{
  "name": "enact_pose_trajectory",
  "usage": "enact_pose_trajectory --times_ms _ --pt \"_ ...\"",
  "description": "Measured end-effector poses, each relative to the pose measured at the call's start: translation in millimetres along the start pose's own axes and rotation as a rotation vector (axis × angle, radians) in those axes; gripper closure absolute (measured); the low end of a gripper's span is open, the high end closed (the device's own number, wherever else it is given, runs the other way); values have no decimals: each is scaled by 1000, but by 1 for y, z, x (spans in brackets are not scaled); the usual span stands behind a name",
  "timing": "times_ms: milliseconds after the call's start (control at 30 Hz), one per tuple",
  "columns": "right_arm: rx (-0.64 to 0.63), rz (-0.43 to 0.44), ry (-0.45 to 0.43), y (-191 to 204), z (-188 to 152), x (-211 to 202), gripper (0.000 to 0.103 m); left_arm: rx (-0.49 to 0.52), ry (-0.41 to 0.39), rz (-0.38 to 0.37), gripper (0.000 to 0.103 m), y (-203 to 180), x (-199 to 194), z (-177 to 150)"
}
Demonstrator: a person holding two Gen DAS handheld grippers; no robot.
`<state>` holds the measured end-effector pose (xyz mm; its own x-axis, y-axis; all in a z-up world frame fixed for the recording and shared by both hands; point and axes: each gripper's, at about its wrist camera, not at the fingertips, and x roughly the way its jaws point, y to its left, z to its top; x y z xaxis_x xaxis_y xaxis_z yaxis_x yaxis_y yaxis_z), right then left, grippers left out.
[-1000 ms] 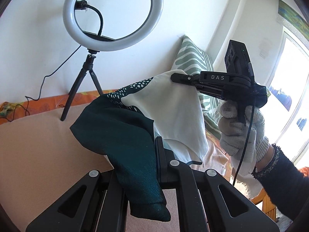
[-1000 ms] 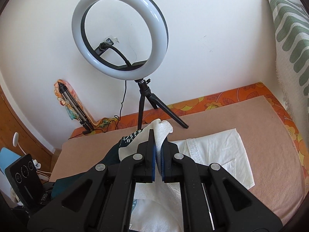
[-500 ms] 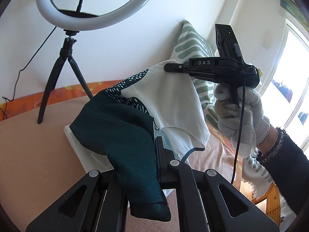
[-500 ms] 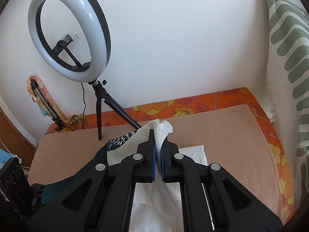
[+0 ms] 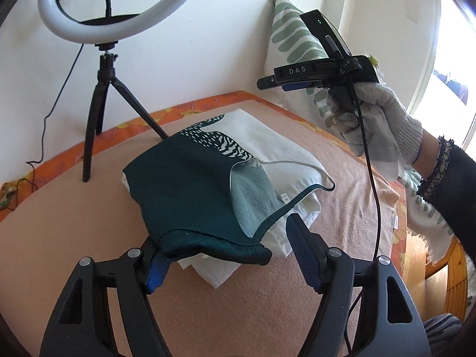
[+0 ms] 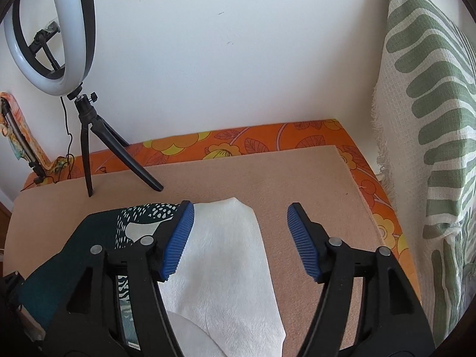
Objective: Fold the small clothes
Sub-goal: 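Lower the folded bundle onto the bed and open both grippers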
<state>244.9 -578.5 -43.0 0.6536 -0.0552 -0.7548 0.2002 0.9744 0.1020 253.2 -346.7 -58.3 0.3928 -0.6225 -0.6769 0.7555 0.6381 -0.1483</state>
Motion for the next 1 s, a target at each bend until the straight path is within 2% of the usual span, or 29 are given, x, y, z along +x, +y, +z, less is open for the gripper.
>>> enact_pose_trajectory --times_ms 200,267,300,367,633,933,1000 --pt "24 17 11 -16 -32 -17 35 -27 -46 9 30 12 -25 -7" --pt "-12 14 -8 -7 -42 -24 36 -54 -69 4 30 20 -31 -8" --pt "-20 24 -16 -2 -45 -27 41 -66 -72 7 30 23 -34 -8" --pt "-30 79 -19 12 -49 -30 44 -99 -67 7 30 29 -39 -10" --pt "-17 132 -68 65 -56 -48 43 -140 -65 65 29 40 -61 -22" --pt "-32 85 -100 118 -82 -101 27 -165 -90 92 27 32 -107 -46" --pt "-25 74 -112 127 -90 -114 19 -162 -102 99 27 28 -119 -52"
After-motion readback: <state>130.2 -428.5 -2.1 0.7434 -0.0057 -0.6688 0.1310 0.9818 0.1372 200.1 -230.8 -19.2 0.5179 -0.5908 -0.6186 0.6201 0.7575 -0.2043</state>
